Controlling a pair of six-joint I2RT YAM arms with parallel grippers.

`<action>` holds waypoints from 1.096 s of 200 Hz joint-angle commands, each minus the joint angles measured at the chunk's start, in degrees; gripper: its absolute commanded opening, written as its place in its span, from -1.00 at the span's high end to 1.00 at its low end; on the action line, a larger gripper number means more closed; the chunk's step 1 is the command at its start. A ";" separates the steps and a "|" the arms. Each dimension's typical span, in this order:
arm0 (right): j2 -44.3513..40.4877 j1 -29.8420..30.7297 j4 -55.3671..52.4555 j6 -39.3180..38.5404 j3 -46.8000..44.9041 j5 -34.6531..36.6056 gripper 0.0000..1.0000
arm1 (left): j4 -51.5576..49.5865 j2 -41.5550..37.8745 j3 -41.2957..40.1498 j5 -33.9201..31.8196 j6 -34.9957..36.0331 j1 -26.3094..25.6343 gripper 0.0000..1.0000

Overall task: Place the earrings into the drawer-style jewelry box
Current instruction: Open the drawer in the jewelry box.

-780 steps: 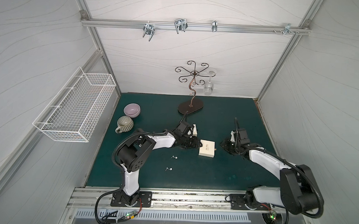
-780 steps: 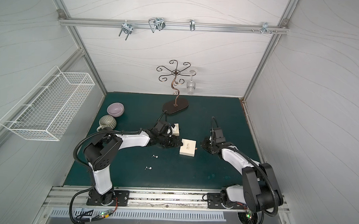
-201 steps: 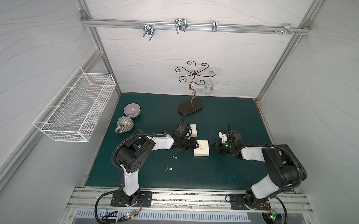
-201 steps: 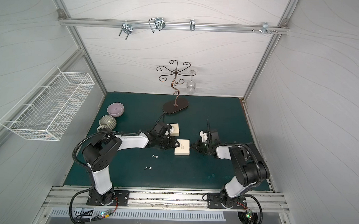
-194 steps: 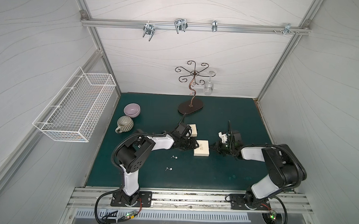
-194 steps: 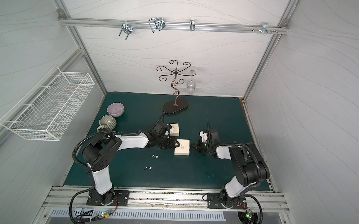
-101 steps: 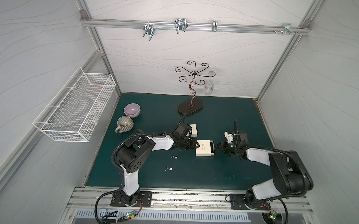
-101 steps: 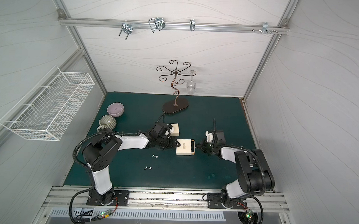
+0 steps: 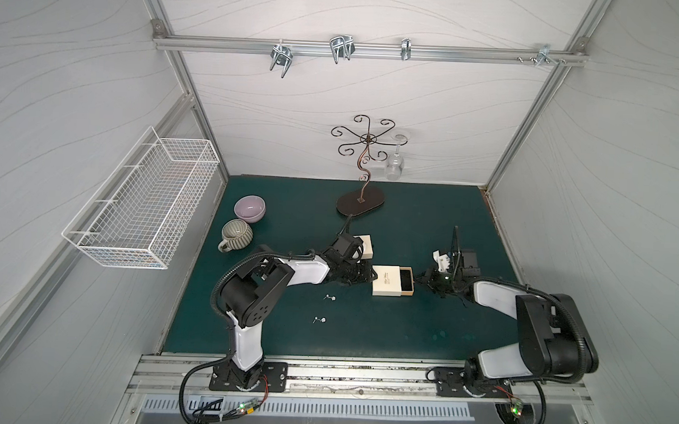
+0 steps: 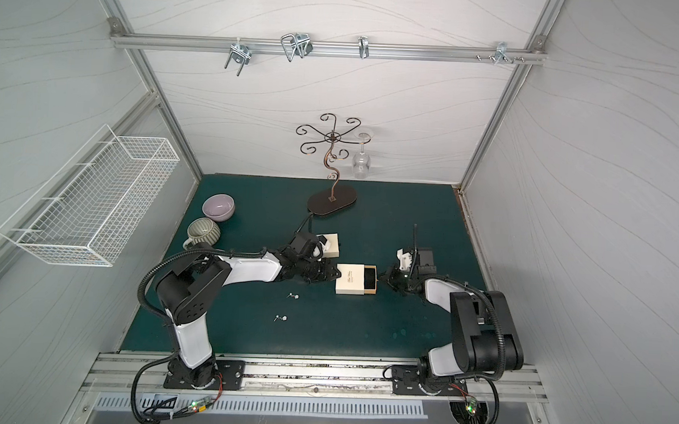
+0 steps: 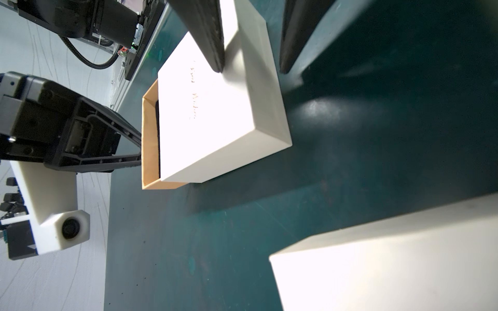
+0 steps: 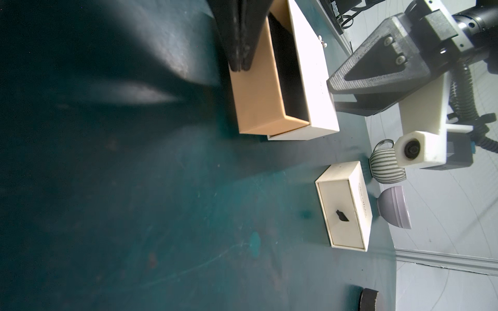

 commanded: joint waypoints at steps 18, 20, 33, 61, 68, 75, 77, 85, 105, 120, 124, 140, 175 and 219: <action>-1.93 -1.49 -2.95 -2.43 -0.39 0.27 1.00 | -1.51 0.95 -0.34 -1.19 1.24 0.31 0.26; -2.01 -1.54 -3.03 -2.45 -0.42 0.29 1.00 | -1.60 0.90 -0.34 -1.19 1.23 0.34 0.26; -2.24 -1.98 -3.26 -2.70 -0.47 0.29 1.00 | -1.63 0.79 -0.39 -1.26 1.31 0.29 0.26; -2.65 -2.50 -3.53 -2.93 -0.52 0.18 1.00 | -1.64 0.79 -0.41 -1.28 1.43 0.34 0.27; -2.80 -2.58 -3.67 -3.02 -0.52 0.30 1.00 | -1.71 0.73 -0.42 -1.28 1.39 0.30 0.27; -2.87 -2.67 -3.86 -3.19 -0.52 0.39 1.00 | -1.71 0.72 -0.42 -1.28 1.39 0.31 0.27; -2.91 -2.71 -3.92 -3.28 -0.63 0.45 1.00 | -1.71 0.78 -0.42 -1.22 1.42 0.34 0.27; -3.13 -2.85 -4.13 -3.47 -0.61 0.60 1.00 | -1.71 0.79 -0.38 -1.28 1.44 0.30 0.28; -3.64 -3.25 -4.65 -3.85 -0.78 1.32 1.00 | -1.73 0.80 -0.34 -1.20 1.45 0.30 0.28; -3.70 -3.64 -5.17 -4.16 -0.61 1.53 1.00 | -1.79 0.74 -0.33 -1.11 1.51 0.38 0.28; -3.75 -3.70 -5.26 -4.24 -0.55 1.67 1.00 | -1.75 0.79 -0.33 -1.11 1.59 0.31 0.28; -3.44 -4.06 -5.29 -4.23 -0.43 1.97 1.00 | -1.78 0.74 -0.33 -1.02 1.70 0.30 0.28; -1.69 -4.85 -5.27 -4.44 0.18 1.53 1.00 | -1.63 0.63 -0.52 -0.76 1.78 0.30 0.28; -1.53 -5.59 -5.64 -4.50 0.17 2.19 1.00 | -1.36 0.52 -0.69 -0.49 1.84 0.37 0.28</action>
